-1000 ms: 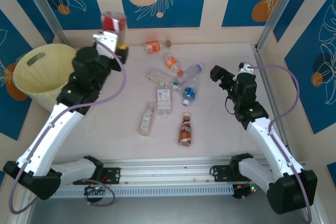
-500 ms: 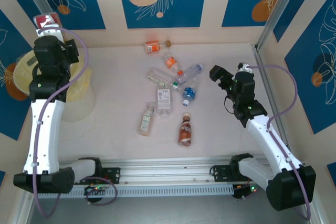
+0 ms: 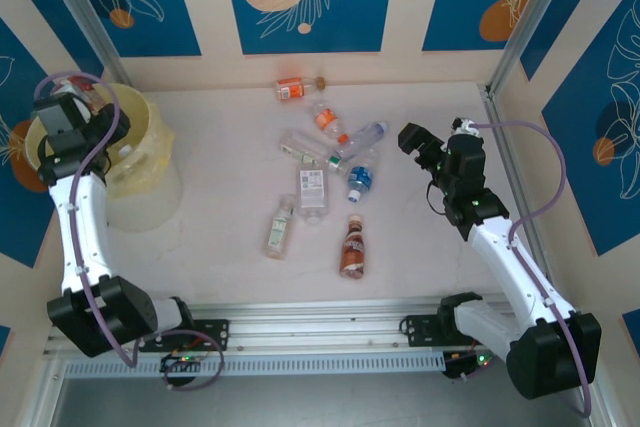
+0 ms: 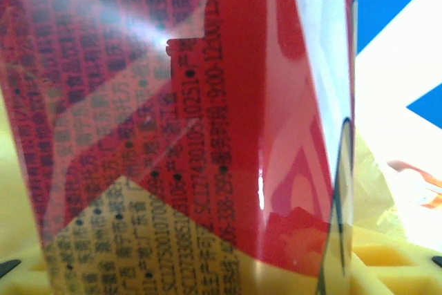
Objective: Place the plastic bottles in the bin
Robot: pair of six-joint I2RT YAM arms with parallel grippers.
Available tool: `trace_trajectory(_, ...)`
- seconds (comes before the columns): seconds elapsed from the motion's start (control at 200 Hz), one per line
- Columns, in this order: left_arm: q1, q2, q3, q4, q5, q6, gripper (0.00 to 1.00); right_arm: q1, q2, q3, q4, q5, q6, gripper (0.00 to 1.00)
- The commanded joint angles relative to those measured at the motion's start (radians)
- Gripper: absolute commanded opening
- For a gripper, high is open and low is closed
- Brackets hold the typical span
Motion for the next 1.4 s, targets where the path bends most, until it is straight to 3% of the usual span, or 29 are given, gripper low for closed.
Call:
trace_trajectory(0.0, 0.01, 0.033, -0.015, 0.069, 0.198, -0.096, 0.42, -0.006, -0.001, 0.024, -0.008, -0.001, 0.019, 1.0)
trace_trajectory(0.165, 0.009, 0.078, -0.069, 0.085, 0.229, -0.127, 0.43, -0.006, 0.009, 0.026, -0.009, -0.013, 0.025, 1.0)
trace_trajectory(0.325, 0.01, 0.125, -0.081, 0.074, 0.254, -0.114, 0.5, -0.005, 0.011, 0.027, -0.019, -0.018, 0.028, 1.0)
trace_trajectory(0.61, 0.009, 0.181, -0.124, 0.045, 0.197, -0.072, 0.68, -0.005, 0.008, 0.028, -0.037, -0.021, 0.025, 1.0)
trace_trajectory(1.165, 0.01, 0.163, -0.101, 0.032, 0.194, -0.07, 0.92, -0.006, 0.008, 0.024, -0.041, -0.028, 0.031, 1.0)
trace_trajectory(1.395, 0.009, 0.156, -0.082, 0.021, 0.184, -0.065, 0.96, -0.005, 0.008, 0.022, -0.04, -0.03, 0.034, 1.0)
